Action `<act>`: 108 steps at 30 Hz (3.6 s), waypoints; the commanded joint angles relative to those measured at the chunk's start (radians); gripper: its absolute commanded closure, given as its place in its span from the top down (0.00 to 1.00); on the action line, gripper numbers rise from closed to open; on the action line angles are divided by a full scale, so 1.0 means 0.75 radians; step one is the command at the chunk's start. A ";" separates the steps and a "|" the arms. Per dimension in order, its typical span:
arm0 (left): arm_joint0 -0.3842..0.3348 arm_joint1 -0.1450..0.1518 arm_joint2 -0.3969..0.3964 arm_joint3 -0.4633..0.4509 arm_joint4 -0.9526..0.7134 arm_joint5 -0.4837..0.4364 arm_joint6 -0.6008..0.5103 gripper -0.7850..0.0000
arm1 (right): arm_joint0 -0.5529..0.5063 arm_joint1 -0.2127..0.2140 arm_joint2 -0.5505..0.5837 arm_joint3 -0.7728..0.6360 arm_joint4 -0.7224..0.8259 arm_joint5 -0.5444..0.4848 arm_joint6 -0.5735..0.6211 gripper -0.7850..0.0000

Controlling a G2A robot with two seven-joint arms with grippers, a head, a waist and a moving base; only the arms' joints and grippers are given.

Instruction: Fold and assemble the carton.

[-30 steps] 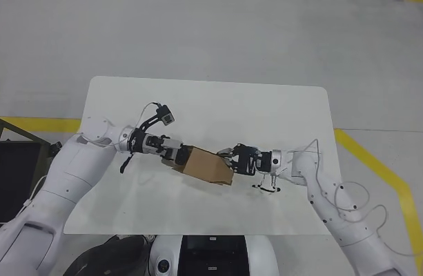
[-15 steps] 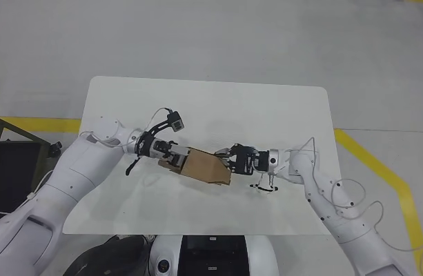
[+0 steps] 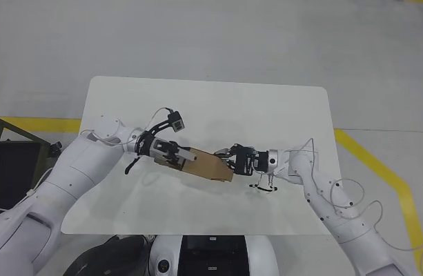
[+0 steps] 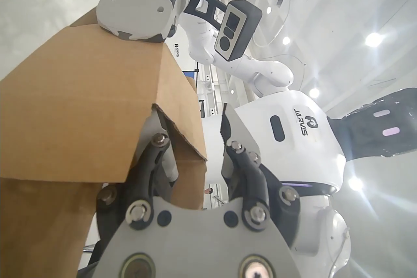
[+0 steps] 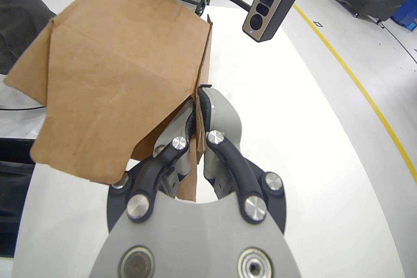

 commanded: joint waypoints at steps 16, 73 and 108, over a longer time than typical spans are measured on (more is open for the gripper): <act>-0.040 -0.018 0.045 0.059 0.033 0.000 0.000 0.18 | -0.002 0.010 -0.001 -0.017 -0.005 0.035 0.001 0.00; 0.189 0.085 -0.366 -0.133 0.059 -0.001 0.000 0.00 | -0.041 0.002 0.085 0.089 1.060 0.080 0.487 1.00; 0.092 -0.062 -0.327 0.099 -0.003 0.000 0.000 0.00 | -0.197 -0.015 0.048 -0.141 0.723 0.271 0.254 1.00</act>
